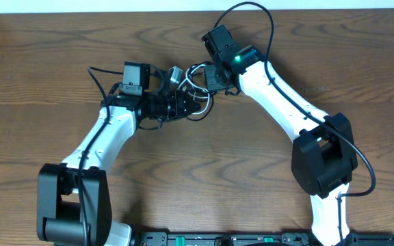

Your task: Untangle cables

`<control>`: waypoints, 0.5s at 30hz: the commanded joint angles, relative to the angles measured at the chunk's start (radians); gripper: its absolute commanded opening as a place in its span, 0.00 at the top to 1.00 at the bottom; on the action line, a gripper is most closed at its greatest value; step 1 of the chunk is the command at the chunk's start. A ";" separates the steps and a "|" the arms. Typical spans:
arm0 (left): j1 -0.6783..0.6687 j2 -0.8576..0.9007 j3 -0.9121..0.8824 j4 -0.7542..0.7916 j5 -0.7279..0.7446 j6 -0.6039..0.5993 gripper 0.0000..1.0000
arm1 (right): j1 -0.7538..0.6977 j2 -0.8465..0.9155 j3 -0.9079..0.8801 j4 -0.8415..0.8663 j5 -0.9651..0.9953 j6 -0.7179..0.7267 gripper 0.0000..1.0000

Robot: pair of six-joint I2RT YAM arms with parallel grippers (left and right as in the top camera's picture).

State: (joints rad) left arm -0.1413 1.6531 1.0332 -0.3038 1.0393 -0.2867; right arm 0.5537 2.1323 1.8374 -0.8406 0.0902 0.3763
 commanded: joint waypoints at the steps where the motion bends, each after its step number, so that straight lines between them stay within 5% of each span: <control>1: 0.032 -0.008 -0.003 0.008 0.288 0.031 0.93 | -0.011 -0.038 0.007 -0.003 0.084 -0.026 0.99; 9: 0.090 -0.008 -0.002 0.039 0.534 0.013 0.93 | -0.055 -0.038 0.007 -0.001 0.149 -0.045 0.99; 15: 0.104 -0.014 -0.002 0.052 0.534 -0.006 0.93 | -0.097 -0.038 0.007 0.000 0.185 -0.105 0.99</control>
State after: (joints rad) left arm -0.0444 1.6531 1.0332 -0.2573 1.4860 -0.2909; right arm 0.4866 2.1319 1.8374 -0.8433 0.1913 0.3130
